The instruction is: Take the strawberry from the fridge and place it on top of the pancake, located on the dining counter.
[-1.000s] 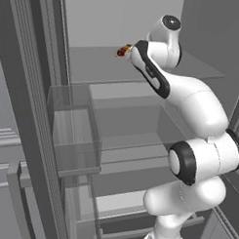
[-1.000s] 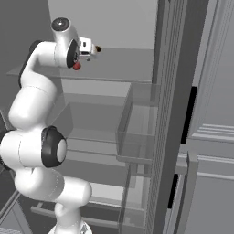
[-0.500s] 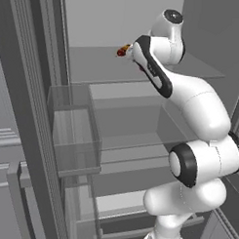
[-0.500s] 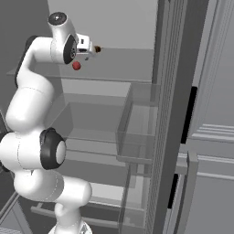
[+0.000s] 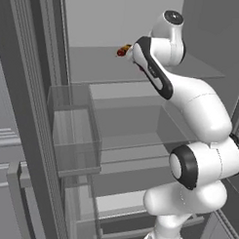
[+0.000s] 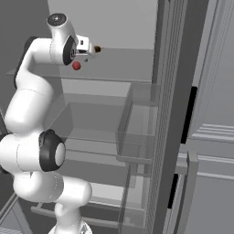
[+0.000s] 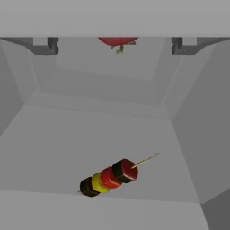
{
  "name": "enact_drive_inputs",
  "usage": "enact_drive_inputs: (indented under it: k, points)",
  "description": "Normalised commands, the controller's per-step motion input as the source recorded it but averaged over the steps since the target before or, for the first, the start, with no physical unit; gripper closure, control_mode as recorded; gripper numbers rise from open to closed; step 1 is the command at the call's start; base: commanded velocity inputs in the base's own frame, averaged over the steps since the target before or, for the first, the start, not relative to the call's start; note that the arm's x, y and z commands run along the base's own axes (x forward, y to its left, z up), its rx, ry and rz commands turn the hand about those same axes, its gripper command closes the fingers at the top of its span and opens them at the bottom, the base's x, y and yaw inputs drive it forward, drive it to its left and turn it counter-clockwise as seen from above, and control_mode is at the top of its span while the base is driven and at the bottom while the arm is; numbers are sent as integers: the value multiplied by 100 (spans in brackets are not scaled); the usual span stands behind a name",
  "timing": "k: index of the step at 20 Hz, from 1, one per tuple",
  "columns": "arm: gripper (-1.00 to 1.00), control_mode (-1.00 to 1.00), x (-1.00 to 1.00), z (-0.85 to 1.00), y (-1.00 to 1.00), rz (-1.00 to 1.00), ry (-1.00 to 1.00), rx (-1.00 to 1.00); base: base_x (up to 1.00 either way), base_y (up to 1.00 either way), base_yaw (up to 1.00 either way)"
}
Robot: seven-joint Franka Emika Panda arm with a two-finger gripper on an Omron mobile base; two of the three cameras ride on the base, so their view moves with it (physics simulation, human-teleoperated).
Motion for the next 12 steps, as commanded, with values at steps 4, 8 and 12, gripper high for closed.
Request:
enact_drive_inputs:
  k: [4, 8, 12]
  points:
    - [-100, -100, 0, -17, 0, 0, 3, 0, 0, 0, 0]
    - [-100, -100, 0, -14, 0, 0, 4, 0, 0, 0, 0]
    - [-100, -100, 0, -6, 0, 0, 3, 0, 0, 0, 0]
